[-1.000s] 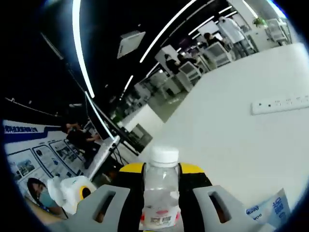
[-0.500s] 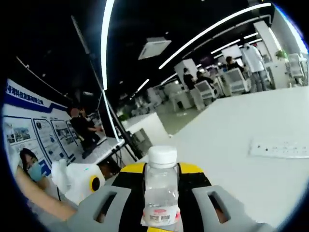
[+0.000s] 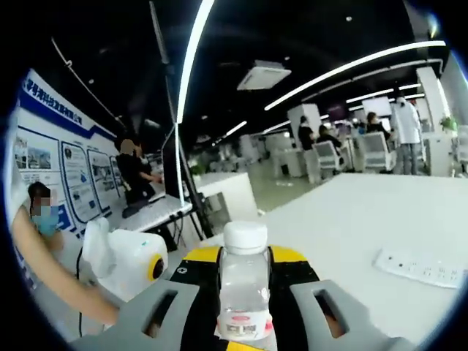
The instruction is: Arrange the tabletop items into an orderly group along one side of the table until the central work area is clear of visible clutter.
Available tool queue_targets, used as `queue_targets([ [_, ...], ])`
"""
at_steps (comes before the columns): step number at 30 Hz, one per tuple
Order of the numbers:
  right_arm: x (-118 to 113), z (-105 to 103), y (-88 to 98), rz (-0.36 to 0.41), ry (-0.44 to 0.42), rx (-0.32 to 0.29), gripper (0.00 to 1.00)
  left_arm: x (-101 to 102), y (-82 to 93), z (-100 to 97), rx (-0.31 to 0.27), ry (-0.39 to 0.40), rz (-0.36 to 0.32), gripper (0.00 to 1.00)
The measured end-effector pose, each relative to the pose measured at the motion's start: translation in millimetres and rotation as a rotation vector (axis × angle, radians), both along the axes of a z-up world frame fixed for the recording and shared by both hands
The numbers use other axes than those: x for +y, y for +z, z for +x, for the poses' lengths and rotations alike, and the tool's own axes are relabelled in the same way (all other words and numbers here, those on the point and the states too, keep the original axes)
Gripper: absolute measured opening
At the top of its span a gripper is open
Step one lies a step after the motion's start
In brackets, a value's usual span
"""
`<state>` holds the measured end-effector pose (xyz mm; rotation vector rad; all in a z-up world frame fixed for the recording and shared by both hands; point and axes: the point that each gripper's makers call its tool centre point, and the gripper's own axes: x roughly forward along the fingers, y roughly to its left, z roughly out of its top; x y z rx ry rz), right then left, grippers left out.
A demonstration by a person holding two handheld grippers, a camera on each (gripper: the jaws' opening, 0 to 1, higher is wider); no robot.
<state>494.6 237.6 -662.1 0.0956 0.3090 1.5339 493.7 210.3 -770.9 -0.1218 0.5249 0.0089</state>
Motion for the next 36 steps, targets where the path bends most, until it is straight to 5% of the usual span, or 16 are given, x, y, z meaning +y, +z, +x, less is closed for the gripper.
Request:
queue_targets([
  [13,0.6,10.1,-11.0,0.001,0.031,-0.025,0.2,4.6,-11.5,9.9,0.006,0.058,0.027,0.37],
  [29,7.8,2.2,-18.5,0.01,0.195,-0.186,0.2,18.5,-22.4,20.3,-0.031,0.177,0.071,0.38],
  [36,5.0,-3.8,-20.8,0.012,0.239,-0.203,0.2,21.7,-25.8,20.3,-0.029,0.214,0.098,0.38],
])
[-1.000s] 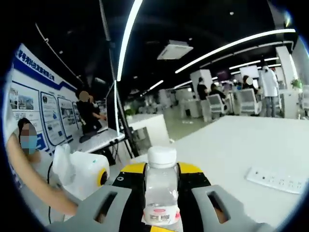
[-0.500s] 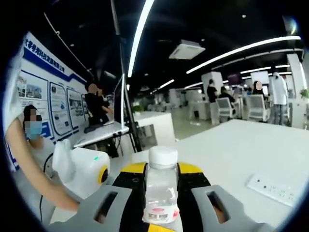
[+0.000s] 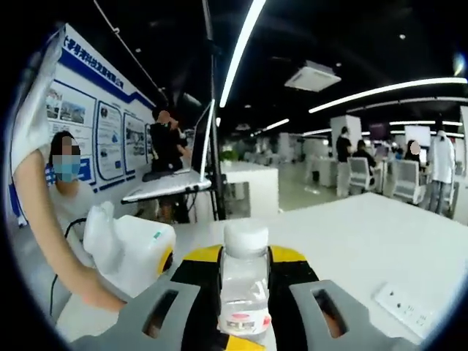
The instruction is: Arrange the tabletop items into an orderly group along one side of the table until the central work area is clear of visible clutter.
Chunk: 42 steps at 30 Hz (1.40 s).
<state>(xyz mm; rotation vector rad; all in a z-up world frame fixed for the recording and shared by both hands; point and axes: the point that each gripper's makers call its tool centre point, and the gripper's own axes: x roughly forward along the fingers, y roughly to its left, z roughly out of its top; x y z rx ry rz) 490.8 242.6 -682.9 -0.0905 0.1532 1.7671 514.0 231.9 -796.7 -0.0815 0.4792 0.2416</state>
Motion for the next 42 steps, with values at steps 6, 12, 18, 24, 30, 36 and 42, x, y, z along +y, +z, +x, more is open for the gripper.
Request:
queue_targets([
  [6,-5.0,-10.2,-0.6,0.007,0.034,-0.019,0.2,1.7,-3.1,-3.1,-0.022,0.035,0.016,0.39],
  [12,-11.7,-12.4,-1.7,0.025,0.022,-0.003,0.2,-0.3,-2.4,-5.6,-0.039,0.028,0.04,0.39],
  [18,-12.8,-9.9,-3.5,0.012,0.022,-0.004,0.2,-2.2,-3.1,-5.3,-0.041,0.009,0.05,0.39],
  [24,-13.5,-9.8,-3.4,0.02,0.018,0.008,0.2,-2.7,-3.2,-6.8,-0.036,0.026,0.047,0.39],
  [30,-12.3,-7.8,-3.7,0.019,0.011,0.021,0.2,-3.8,-4.2,-7.4,-0.031,0.032,0.004,0.4],
  [36,-11.1,-5.0,-4.3,0.011,-0.015,0.047,0.21,-3.0,1.2,-13.0,-0.048,0.042,-0.045,0.45],
  [42,-11.5,1.4,-8.6,-0.02,-0.066,0.064,0.47,-3.3,8.7,-16.7,-0.058,0.02,-0.048,0.54],
])
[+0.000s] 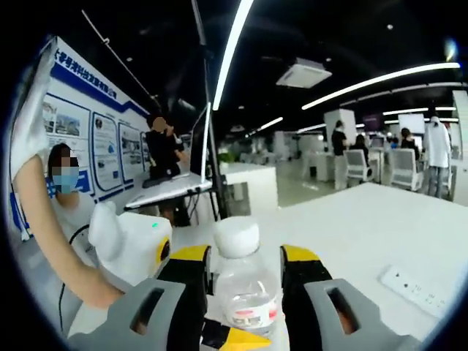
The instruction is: Arrange the tabletop items into an orderly group along one side of the table until the central work area is clear of visible clutter.
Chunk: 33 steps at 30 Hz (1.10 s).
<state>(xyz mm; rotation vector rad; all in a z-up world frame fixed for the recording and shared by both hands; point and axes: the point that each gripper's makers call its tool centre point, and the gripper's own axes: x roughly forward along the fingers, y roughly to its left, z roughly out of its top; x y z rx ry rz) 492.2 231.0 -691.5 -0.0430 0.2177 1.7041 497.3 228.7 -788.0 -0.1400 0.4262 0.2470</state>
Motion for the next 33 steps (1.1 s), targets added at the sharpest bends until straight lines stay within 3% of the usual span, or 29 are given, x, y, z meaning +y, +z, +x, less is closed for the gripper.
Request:
queue_targets([
  [2,-1.4,0.6,4.1,0.013,-0.015,0.031,0.54,-0.7,3.7,-0.9,-0.004,-0.014,0.005,0.58],
  [5,-6.0,1.5,10.8,0.019,-0.023,0.026,0.6,-3.4,8.9,-1.2,-0.024,-0.039,-0.016,0.69],
  [9,-12.6,0.4,17.4,0.012,-0.034,0.035,0.78,-6.8,10.3,-5.8,-0.023,-0.045,-0.065,0.87],
  [12,-20.2,2.7,19.2,-0.009,-0.064,0.041,0.91,-8.8,13.6,-10.2,-0.019,-0.051,-0.072,0.92],
  [14,-24.4,4.7,21.3,-0.006,-0.077,0.036,0.94,-8.8,16.8,-11.1,-0.027,-0.053,-0.093,0.96],
  [18,-31.7,6.6,26.2,-0.017,-0.089,0.047,1.0,-8.1,26.6,-17.9,-0.025,-0.045,-0.118,0.96],
  [26,-48.1,8.6,40.1,-0.038,-0.101,0.03,0.96,-3.9,46.9,-32.0,-0.022,-0.029,-0.085,0.96],
  [33,-65.2,12.3,45.4,-0.043,-0.134,0.036,0.93,-7.1,50.3,-45.6,-0.003,-0.017,-0.084,0.96],
])
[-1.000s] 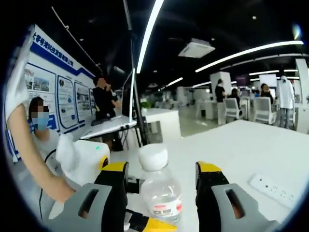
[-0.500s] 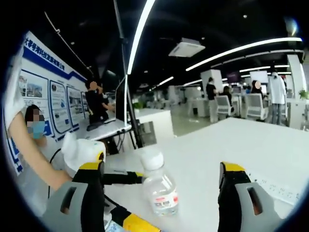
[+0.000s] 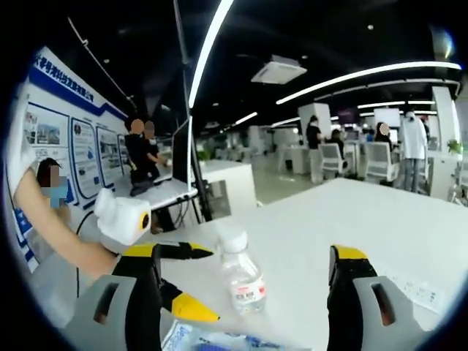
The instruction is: Arrange the tabletop items into an orderly group along one side of the table until the central work area is clear of visible clutter.
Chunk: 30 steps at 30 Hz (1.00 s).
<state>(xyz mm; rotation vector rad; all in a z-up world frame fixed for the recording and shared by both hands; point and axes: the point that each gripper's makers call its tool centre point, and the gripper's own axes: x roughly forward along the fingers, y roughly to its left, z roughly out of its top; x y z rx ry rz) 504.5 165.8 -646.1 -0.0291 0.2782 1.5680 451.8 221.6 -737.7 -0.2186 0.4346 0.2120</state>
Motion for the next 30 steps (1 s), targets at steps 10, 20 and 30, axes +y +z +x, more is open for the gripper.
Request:
queue_targets([
  [10,-27.2,9.7,-4.2,-0.031,-0.055,0.019,0.89,-3.0,-0.2,-11.9,0.02,0.009,-0.003,0.94],
  [20,-54.5,25.6,-28.7,-0.118,-0.143,0.07,0.8,-9.7,-15.9,-29.3,0.061,0.022,-0.039,0.93],
  [30,-64.9,30.7,-50.2,-0.181,-0.178,0.123,0.76,-17.9,-35.2,-51.7,0.112,0.047,-0.074,0.91],
])
